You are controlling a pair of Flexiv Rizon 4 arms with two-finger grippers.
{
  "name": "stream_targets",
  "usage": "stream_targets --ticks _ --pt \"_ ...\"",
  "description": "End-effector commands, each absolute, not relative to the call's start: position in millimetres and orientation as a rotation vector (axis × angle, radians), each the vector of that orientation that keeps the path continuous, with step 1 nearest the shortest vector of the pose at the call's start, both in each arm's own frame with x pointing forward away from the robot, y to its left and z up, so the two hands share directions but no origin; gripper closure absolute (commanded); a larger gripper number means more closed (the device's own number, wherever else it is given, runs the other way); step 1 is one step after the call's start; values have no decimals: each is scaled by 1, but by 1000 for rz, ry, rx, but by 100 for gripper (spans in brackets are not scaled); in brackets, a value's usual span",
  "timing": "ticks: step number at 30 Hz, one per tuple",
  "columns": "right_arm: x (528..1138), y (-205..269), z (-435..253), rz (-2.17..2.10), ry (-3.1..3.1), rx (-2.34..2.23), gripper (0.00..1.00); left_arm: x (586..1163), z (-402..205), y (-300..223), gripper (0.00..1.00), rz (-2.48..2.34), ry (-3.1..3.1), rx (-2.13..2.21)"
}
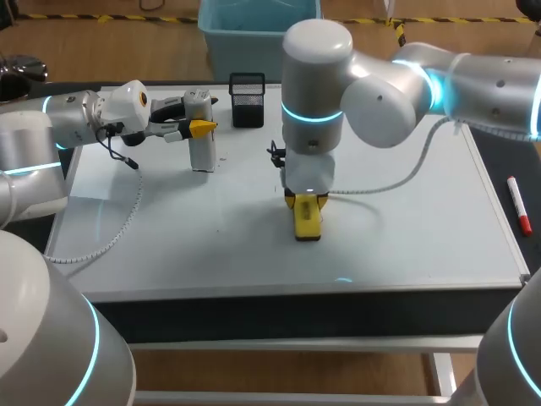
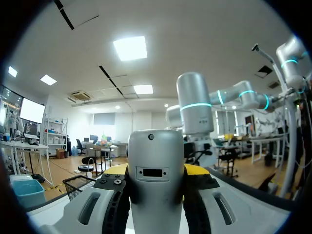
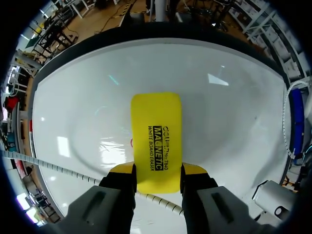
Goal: Pick up the inspection probe, press it on each red-marked spot on the whiteboard one by one, put down the probe, pick up the eraser, and wipe off all the red marks.
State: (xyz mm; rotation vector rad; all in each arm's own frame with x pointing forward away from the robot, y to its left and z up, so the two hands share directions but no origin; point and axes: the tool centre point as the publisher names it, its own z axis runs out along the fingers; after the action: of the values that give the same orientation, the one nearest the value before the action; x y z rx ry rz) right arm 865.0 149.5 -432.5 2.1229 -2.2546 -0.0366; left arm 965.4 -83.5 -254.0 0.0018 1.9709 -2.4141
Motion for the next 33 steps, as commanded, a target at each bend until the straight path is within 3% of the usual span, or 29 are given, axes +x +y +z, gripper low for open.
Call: stream_targets --ticks 1,19,33 --pt "867 139 -437 -27 -2268 2111 100 965 -254 -83 100 -2415 1969 3" --pt "870 90 -441 12 -2344 1993 100 965 -254 -83 100 -2415 1969 3" --pt "868 83 -417 74 -2349 1967 100 965 -254 -83 100 -2415 1969 3"
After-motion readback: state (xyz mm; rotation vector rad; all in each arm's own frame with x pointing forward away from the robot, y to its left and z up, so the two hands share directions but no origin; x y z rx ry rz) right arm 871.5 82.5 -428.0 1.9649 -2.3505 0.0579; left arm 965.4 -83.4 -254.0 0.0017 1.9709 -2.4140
